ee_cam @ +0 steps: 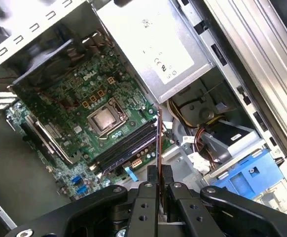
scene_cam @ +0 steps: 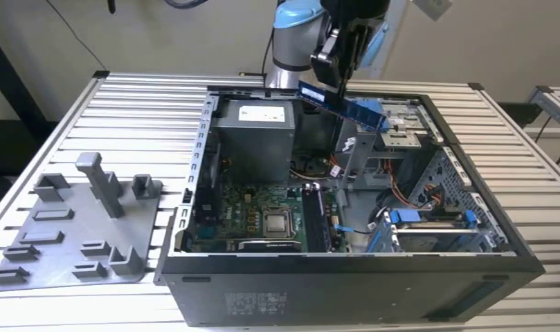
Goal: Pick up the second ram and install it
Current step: 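Insert the second ram into the second slot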
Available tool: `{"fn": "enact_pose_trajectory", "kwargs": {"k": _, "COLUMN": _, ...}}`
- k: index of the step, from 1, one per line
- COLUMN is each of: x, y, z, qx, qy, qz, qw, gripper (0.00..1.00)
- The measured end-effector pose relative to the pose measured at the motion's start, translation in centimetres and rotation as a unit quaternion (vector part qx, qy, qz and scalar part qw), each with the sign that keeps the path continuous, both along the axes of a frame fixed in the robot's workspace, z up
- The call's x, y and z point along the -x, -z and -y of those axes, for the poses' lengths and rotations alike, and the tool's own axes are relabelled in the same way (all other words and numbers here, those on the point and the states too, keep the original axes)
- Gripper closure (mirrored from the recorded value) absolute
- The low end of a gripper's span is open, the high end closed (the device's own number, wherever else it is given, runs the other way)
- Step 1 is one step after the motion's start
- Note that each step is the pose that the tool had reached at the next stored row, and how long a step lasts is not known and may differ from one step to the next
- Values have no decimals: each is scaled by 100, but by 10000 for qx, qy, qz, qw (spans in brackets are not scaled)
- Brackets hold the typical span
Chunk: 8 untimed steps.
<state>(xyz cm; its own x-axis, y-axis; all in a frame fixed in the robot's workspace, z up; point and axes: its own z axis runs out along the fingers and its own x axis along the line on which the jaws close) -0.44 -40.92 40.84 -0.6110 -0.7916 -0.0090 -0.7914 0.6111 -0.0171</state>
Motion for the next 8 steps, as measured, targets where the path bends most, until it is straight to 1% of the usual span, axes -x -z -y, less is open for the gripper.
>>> {"fn": "enact_pose_trajectory", "kwargs": {"k": 2, "x": 0, "y": 1, "z": 0, "qx": 0, "qy": 155, "qz": 0, "qw": 9999, "gripper": 86}}
{"fn": "enact_pose_trajectory", "kwargs": {"k": 4, "x": 0, "y": 1, "z": 0, "qx": 0, "qy": 303, "qz": 0, "qw": 9995, "gripper": 86}}
{"fn": "enact_pose_trajectory", "kwargs": {"k": 6, "x": 0, "y": 2, "z": 0, "qx": 0, "qy": 454, "qz": 0, "qw": 9990, "gripper": 86}}
{"fn": "enact_pose_trajectory", "kwargs": {"k": 8, "x": 0, "y": 2, "z": 0, "qx": 0, "qy": 608, "qz": 0, "qw": 9982, "gripper": 86}}
